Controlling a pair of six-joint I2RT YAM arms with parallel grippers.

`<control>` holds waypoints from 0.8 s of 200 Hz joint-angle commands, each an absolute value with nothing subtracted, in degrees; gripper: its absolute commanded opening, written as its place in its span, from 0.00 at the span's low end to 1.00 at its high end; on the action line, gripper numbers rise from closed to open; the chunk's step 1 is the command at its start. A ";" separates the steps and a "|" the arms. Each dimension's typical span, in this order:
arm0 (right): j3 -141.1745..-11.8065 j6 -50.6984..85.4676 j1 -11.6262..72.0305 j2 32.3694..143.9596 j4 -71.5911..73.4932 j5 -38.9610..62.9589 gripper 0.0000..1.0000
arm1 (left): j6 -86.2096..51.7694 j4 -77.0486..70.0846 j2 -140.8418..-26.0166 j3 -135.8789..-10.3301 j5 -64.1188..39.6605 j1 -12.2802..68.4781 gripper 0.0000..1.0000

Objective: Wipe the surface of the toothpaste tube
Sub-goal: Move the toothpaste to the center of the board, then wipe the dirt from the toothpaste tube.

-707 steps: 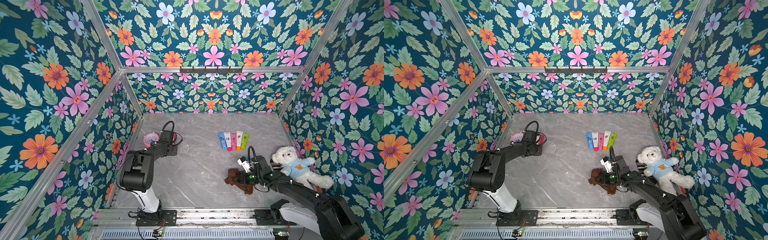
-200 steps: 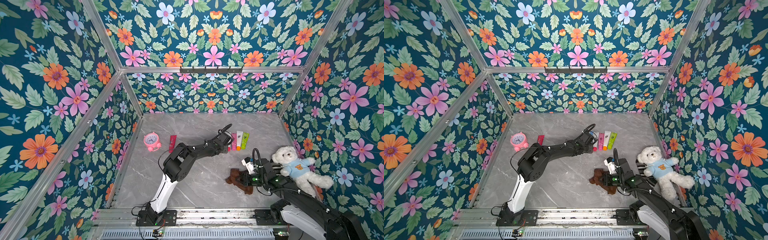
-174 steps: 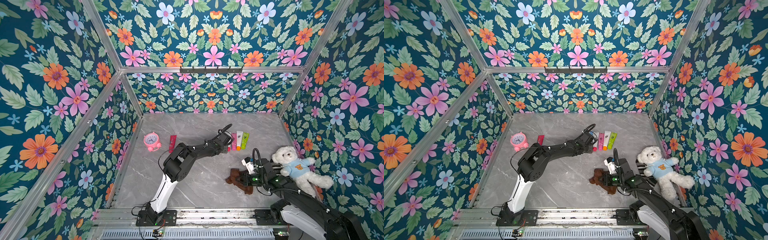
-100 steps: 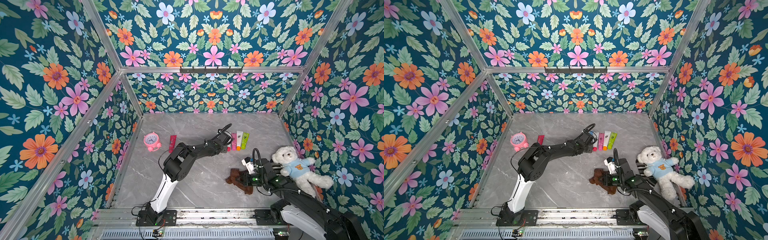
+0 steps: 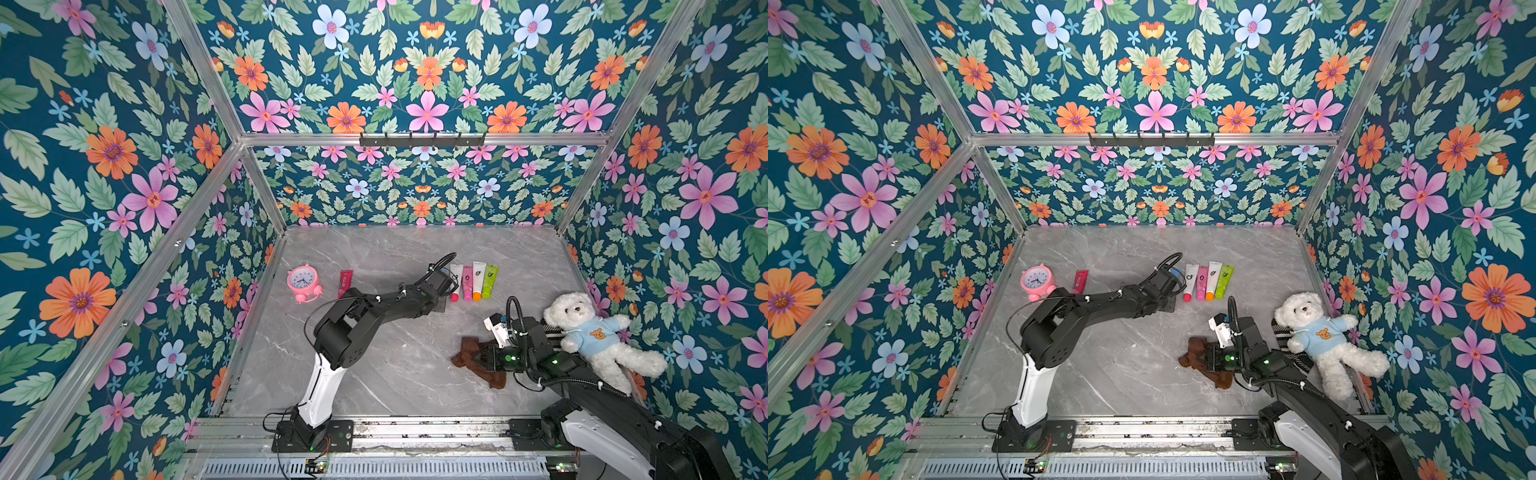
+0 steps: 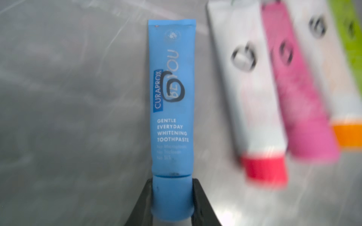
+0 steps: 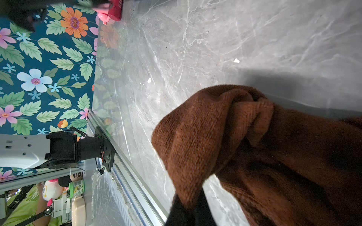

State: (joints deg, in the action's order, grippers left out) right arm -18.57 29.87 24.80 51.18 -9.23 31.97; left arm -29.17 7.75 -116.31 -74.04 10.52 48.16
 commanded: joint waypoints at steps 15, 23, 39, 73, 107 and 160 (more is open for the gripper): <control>-19.64 30.28 24.63 52.86 -8.50 29.12 0.00 | -25.63 7.40 -101.87 -57.28 9.97 50.30 0.09; -20.20 29.87 24.48 54.02 -8.03 28.93 0.00 | -25.15 7.38 -98.59 -53.36 9.48 51.75 0.09; -21.58 29.45 24.12 56.62 -6.49 29.05 0.00 | -24.78 7.29 -93.08 -47.03 9.17 55.35 0.09; -27.43 28.32 24.08 64.15 -2.59 32.47 0.00 | -25.04 5.11 -87.05 -37.93 11.34 63.40 0.10; -31.54 26.52 24.89 70.52 1.41 30.81 0.00 | -25.31 -1.47 -83.52 -32.37 11.51 67.92 0.09; -34.41 27.47 31.20 84.83 12.50 27.88 0.00 | -24.79 -4.26 -83.49 -30.76 10.93 69.61 0.08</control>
State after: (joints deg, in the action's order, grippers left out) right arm -34.17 26.46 29.26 80.73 3.46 29.43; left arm -25.32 -2.39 -82.78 -30.57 10.63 69.45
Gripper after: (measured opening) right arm 0.071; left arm 0.292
